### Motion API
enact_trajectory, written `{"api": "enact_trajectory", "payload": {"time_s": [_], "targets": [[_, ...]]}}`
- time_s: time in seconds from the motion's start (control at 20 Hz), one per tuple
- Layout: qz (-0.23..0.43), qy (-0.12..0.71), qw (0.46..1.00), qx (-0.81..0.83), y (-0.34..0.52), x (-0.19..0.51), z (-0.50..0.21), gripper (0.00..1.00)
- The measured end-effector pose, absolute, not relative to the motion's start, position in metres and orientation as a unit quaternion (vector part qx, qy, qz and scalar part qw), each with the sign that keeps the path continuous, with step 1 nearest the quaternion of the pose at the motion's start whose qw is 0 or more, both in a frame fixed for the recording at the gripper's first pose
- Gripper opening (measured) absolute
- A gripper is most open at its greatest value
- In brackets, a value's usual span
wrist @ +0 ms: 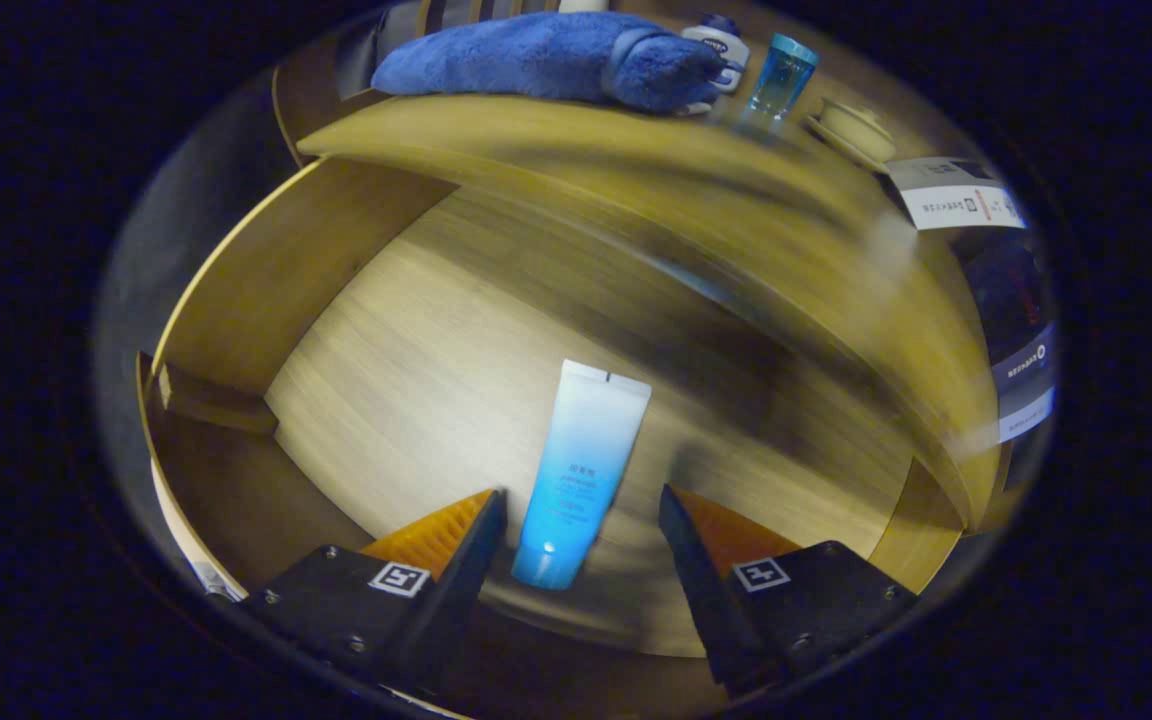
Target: Pull open the drawer, take out the items inside it, and place them on the countertop above the cabinet.
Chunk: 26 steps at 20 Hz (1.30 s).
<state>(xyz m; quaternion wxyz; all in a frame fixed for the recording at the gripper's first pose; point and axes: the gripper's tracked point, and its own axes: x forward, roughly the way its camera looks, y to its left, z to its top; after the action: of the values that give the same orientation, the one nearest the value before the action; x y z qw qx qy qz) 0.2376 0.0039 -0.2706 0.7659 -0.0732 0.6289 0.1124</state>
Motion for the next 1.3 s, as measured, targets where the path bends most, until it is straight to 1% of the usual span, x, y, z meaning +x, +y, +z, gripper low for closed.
{"api": "enact_trajectory", "payload": {"time_s": [0.15, 0.25, 0.35, 0.5, 0.55, 0.65, 0.8, 1.05, 1.3], "targets": [[0.107, 0.647, 0.751, -0.081, 0.001, 0.232, -0.275, 0.94], [0.107, 0.647, 0.751, -0.081, 0.001, 0.233, -0.276, 0.95], [0.122, 0.648, 0.749, -0.058, 0.010, 0.230, -0.276, 0.94], [0.135, 0.649, 0.747, -0.043, 0.016, 0.229, -0.279, 0.60], [0.133, 0.643, 0.753, -0.043, 0.017, 0.231, -0.287, 0.60], [0.128, 0.637, 0.758, -0.055, 0.016, 0.233, -0.272, 0.39], [0.128, 0.622, 0.766, -0.098, 0.011, 0.237, -0.269, 0.39], [0.146, 0.592, 0.788, -0.087, 0.010, 0.243, -0.238, 0.39], [0.144, 0.549, 0.821, -0.066, 0.000, 0.246, -0.196, 0.39]]}}
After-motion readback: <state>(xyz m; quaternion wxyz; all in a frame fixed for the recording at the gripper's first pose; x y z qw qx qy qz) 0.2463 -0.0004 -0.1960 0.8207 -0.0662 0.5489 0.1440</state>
